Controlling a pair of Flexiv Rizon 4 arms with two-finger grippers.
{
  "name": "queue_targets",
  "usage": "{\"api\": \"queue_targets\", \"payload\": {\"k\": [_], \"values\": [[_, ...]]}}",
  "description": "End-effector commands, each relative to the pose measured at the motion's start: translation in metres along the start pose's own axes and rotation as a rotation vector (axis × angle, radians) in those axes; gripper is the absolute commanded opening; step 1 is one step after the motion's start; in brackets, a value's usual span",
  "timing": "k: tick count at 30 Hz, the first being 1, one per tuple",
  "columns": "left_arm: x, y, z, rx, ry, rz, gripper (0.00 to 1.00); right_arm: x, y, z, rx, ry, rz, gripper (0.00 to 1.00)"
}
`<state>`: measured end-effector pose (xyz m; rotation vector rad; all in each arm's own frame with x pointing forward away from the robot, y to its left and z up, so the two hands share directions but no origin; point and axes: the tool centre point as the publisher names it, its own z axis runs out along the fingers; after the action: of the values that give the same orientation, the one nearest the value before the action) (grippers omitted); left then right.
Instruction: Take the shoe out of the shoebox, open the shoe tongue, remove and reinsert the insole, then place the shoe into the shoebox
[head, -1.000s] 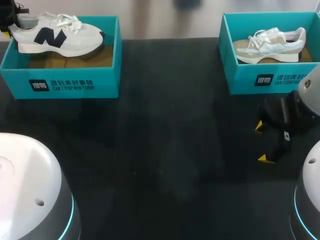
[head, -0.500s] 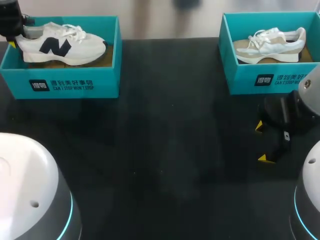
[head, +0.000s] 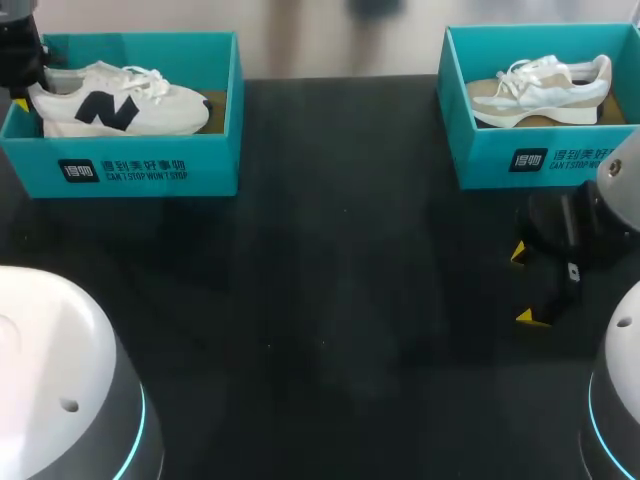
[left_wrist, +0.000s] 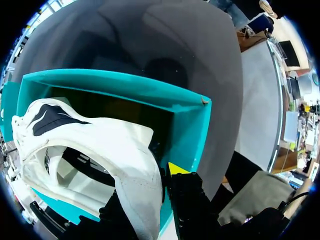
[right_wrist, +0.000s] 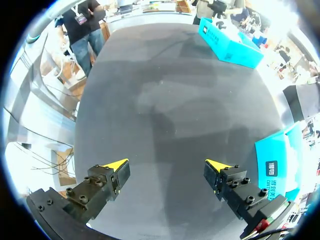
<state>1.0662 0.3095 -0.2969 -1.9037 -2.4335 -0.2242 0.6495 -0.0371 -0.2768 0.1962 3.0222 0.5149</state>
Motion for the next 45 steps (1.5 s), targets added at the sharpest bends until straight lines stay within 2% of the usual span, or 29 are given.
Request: {"api": "queue_targets", "payload": {"k": [1,3,8,18,45], "values": [[0.004,-0.013,0.003,-0.018,-0.015,-0.01,0.0,0.001,0.001,0.001,0.003,-0.001,0.0,1.0],[0.003,-0.016,0.005,-0.056,-0.015,-0.016,0.0,0.001,0.001,0.001,0.003,-0.001,0.0,1.0],[0.002,-0.015,0.015,-0.071,-0.026,-0.05,0.0,0.001,0.001,0.001,0.003,-0.001,0.0,1.0],[0.0,-0.016,0.037,-0.065,-0.012,-0.071,0.0,0.001,0.001,0.001,0.003,-0.001,0.0,1.0],[-0.019,-0.03,0.059,-0.055,-0.019,-0.041,0.0,0.001,0.001,0.001,0.003,-0.001,0.0,1.0]]}}
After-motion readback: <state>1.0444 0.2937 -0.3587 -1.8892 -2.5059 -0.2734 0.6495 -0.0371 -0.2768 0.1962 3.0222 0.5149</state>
